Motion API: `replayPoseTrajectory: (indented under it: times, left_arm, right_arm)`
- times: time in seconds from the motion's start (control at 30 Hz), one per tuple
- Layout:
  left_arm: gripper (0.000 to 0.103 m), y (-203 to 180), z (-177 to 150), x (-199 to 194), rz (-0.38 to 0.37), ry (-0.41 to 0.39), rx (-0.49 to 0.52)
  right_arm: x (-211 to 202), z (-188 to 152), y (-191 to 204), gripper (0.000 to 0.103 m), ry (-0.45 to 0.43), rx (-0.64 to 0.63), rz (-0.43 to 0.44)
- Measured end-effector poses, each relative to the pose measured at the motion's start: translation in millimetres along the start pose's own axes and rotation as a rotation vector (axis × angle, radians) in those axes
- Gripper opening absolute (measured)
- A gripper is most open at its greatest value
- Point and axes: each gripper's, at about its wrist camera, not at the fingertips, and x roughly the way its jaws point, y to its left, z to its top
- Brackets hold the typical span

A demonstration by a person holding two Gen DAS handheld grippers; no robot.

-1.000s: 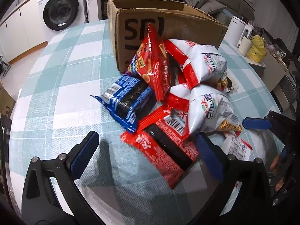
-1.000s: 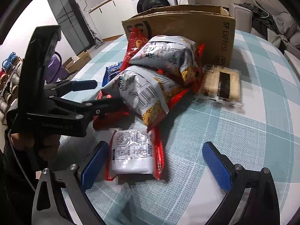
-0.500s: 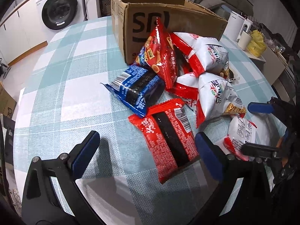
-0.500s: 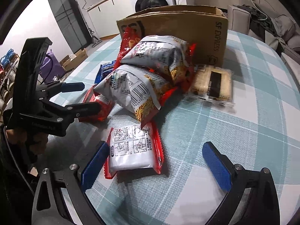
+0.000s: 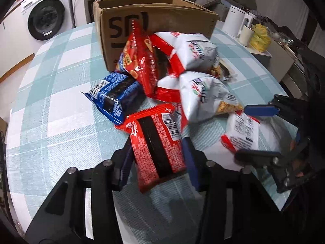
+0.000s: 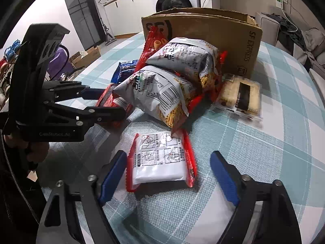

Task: Organize snacks
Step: 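Grasp the red chocolate bar pack with the left tool while the right tool grasps the white-red printed bag, then carry both packs over the cardboard box and lower them inside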

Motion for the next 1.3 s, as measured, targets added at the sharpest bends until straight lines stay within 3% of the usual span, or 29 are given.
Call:
replayPoseTrajectory:
  times: [0.5, 0.8, 1.3]
  left_arm:
    - [0.041, -10, -16, -11, -0.037, 0.001, 0.002]
    - [0.041, -15, -20, -18, -0.049, -0.016, 0.013]
    - [0.041, -9, -28, -34, -0.037, -0.049, -0.021]
  right_arm:
    - [-5, -2, -9, 0.051, -0.048, 0.033, 0.054]
    - [-19, -11, -9, 0.049, -0.083, 0.023, 0.052]
    - [-44, -24, -28, 0.049, -0.131, 0.116, -0.034]
